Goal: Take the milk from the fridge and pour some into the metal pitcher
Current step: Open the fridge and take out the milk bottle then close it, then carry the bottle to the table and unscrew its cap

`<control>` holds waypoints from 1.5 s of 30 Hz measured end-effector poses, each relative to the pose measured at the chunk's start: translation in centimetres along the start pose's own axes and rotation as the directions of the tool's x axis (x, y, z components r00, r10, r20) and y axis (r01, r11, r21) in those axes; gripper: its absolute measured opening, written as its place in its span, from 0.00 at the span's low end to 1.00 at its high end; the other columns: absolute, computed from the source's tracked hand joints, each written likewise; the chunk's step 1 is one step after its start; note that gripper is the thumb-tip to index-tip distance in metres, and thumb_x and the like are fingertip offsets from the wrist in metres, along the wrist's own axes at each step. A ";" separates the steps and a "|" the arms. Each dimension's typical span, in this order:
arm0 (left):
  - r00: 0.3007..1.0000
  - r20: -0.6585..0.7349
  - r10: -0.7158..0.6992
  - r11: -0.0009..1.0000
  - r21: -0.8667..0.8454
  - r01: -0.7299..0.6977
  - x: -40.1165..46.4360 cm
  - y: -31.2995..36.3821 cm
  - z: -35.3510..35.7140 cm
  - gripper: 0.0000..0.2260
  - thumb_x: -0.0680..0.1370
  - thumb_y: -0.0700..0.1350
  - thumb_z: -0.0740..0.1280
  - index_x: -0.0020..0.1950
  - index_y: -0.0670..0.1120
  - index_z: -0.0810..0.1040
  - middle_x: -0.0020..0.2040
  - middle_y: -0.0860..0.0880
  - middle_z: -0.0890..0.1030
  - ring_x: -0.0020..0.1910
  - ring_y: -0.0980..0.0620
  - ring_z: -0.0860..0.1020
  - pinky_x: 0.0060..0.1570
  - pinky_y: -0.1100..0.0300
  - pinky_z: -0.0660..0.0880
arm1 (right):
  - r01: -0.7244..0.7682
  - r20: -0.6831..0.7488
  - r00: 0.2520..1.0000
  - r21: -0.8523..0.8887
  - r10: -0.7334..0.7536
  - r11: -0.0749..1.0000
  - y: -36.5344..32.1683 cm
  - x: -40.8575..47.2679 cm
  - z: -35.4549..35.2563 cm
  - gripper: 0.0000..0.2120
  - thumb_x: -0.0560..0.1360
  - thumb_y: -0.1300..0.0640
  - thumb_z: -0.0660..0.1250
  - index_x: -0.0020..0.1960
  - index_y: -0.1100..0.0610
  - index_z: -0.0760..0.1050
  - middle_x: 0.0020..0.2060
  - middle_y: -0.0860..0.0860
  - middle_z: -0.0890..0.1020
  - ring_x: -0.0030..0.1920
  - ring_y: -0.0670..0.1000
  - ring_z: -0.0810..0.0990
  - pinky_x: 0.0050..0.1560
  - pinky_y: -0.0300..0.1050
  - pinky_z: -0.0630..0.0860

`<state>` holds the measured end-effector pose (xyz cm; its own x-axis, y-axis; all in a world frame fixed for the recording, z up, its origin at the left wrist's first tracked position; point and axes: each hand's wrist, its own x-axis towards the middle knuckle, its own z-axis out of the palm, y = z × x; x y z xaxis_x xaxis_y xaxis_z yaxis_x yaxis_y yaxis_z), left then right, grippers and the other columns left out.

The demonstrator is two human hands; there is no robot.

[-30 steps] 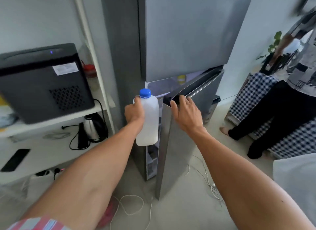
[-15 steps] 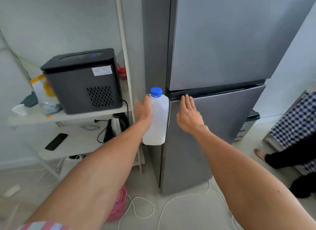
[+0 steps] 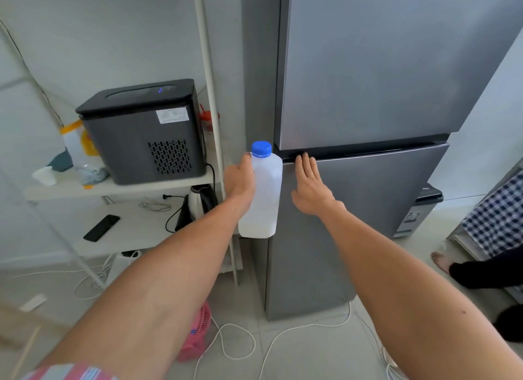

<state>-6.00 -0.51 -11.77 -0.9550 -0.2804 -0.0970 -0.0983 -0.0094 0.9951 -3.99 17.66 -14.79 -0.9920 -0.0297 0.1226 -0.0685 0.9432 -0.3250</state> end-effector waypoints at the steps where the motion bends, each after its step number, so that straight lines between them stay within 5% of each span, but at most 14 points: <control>1: 1.000 0.001 0.001 1.000 -0.001 -0.001 -0.2 0.1 0.1 0.20 0.70 0.61 0.64 0.30 0.47 0.63 0.26 0.51 0.67 0.27 0.48 0.64 0.32 0.56 0.63 | 0.003 -0.045 0.999 0.033 -0.001 0.999 0.2 -0.3 0.1 0.39 0.79 0.64 0.57 0.84 0.57 0.40 0.82 0.48 0.39 0.81 0.50 0.42 0.67 0.62 0.71; 4: 1.000 0.004 0.014 1.000 -0.002 -0.014 -0.6 0.4 0.2 0.20 0.69 0.61 0.64 0.30 0.48 0.62 0.28 0.49 0.66 0.28 0.47 0.63 0.34 0.55 0.62 | -0.020 -0.284 0.957 0.163 0.066 0.986 0.3 -2.2 1.7 0.30 0.79 0.64 0.57 0.81 0.57 0.56 0.80 0.49 0.57 0.71 0.56 0.67 0.55 0.56 0.76; 6: 1.000 0.014 0.021 1.000 -0.004 -0.021 -0.8 0.6 0.3 0.20 0.70 0.61 0.64 0.30 0.48 0.61 0.29 0.49 0.66 0.29 0.47 0.63 0.34 0.54 0.61 | -0.062 -0.309 0.936 0.328 0.169 0.943 0.1 -3.7 3.4 0.20 0.82 0.60 0.55 0.74 0.56 0.65 0.70 0.49 0.69 0.60 0.56 0.73 0.51 0.55 0.76; 10: 0.999 0.020 0.031 1.000 -0.004 -0.031 -1.8 1.0 0.8 0.21 0.71 0.61 0.64 0.30 0.48 0.62 0.27 0.50 0.67 0.28 0.47 0.63 0.33 0.54 0.62 | -0.425 0.169 0.881 0.695 0.442 0.581 -0.8 -4.8 4.7 0.17 0.84 0.45 0.52 0.54 0.56 0.72 0.47 0.50 0.78 0.48 0.56 0.78 0.47 0.52 0.76; 13: 0.999 0.020 0.025 1.000 -0.019 -0.024 -2.8 1.1 1.5 0.21 0.72 0.60 0.65 0.29 0.49 0.63 0.26 0.51 0.67 0.28 0.48 0.63 0.33 0.55 0.61 | -0.595 0.490 0.784 0.770 0.381 0.233 -1.6 -5.8 4.5 0.21 0.83 0.34 0.50 0.54 0.50 0.69 0.51 0.52 0.85 0.49 0.57 0.86 0.41 0.49 0.79; 16: 0.998 0.054 0.018 0.999 -0.029 -0.016 -4.1 1.1 2.3 0.21 0.73 0.59 0.65 0.28 0.50 0.61 0.27 0.51 0.65 0.28 0.48 0.61 0.34 0.54 0.60 | -0.588 0.554 0.778 0.808 0.294 0.032 -1.4 -6.5 4.3 0.25 0.82 0.32 0.52 0.56 0.50 0.78 0.45 0.53 0.89 0.47 0.57 0.87 0.39 0.51 0.85; 20: 0.997 0.074 0.023 1.000 -0.017 -0.022 -5.9 1.0 3.3 0.21 0.73 0.59 0.65 0.28 0.50 0.60 0.27 0.50 0.64 0.29 0.48 0.61 0.34 0.55 0.60 | -0.580 0.552 0.768 0.815 0.325 -0.012 -0.3 -7.6 3.9 0.26 0.82 0.33 0.54 0.58 0.51 0.81 0.44 0.52 0.89 0.48 0.58 0.87 0.43 0.56 0.86; 25: 0.990 0.143 0.017 1.000 -0.019 -0.015 -7.8 0.9 5.1 0.22 0.73 0.60 0.65 0.29 0.49 0.61 0.26 0.52 0.65 0.26 0.50 0.62 0.32 0.56 0.61 | -0.573 0.535 0.743 0.819 0.402 -0.032 1.8 -9.8 2.6 0.25 0.82 0.34 0.55 0.55 0.51 0.81 0.42 0.53 0.89 0.46 0.58 0.88 0.37 0.52 0.85; 29: 0.971 0.238 0.010 1.000 -0.010 -0.008 -9.3 0.9 7.6 0.25 0.74 0.59 0.64 0.21 0.51 0.60 0.24 0.54 0.65 0.24 0.50 0.61 0.31 0.57 0.59 | -0.538 0.504 0.716 0.839 0.483 -0.078 3.7 -11.5 1.4 0.23 0.82 0.35 0.55 0.56 0.51 0.81 0.48 0.54 0.87 0.47 0.59 0.87 0.42 0.57 0.86; 34: 0.920 0.391 0.030 0.999 0.024 -0.043 -10.6 0.8 11.4 0.23 0.77 0.59 0.63 0.27 0.49 0.61 0.25 0.52 0.66 0.26 0.49 0.64 0.33 0.57 0.62 | -0.479 0.452 0.660 0.869 0.599 -0.128 5.7 -13.7 -0.1 0.24 0.83 0.35 0.53 0.55 0.51 0.79 0.52 0.55 0.85 0.50 0.60 0.85 0.42 0.55 0.84; 40: 0.799 0.601 0.022 0.998 0.028 -0.048 -13.1 0.8 15.9 0.27 0.79 0.56 0.66 0.23 0.50 0.62 0.23 0.53 0.65 0.24 0.50 0.62 0.31 0.58 0.62 | -0.370 0.356 0.552 0.915 0.754 -0.160 8.1 -17.0 -0.9 0.29 0.82 0.32 0.54 0.66 0.54 0.76 0.55 0.55 0.83 0.51 0.59 0.84 0.41 0.53 0.84; 45: 0.636 0.772 0.013 0.997 0.041 -0.070 -16.4 0.3 18.2 0.25 0.79 0.57 0.65 0.26 0.49 0.62 0.23 0.52 0.65 0.25 0.50 0.62 0.33 0.55 0.62 | -0.314 0.321 0.390 0.927 0.863 -0.203 9.0 -20.6 -1.3 0.27 0.81 0.30 0.53 0.58 0.51 0.77 0.52 0.56 0.83 0.49 0.59 0.84 0.44 0.54 0.84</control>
<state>4.50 21.58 -10.18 -0.8246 0.5621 -0.0634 -0.0430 0.0495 0.9979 15.99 27.16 -19.05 -0.4804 0.6960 -0.5337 0.2268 -0.4893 -0.8421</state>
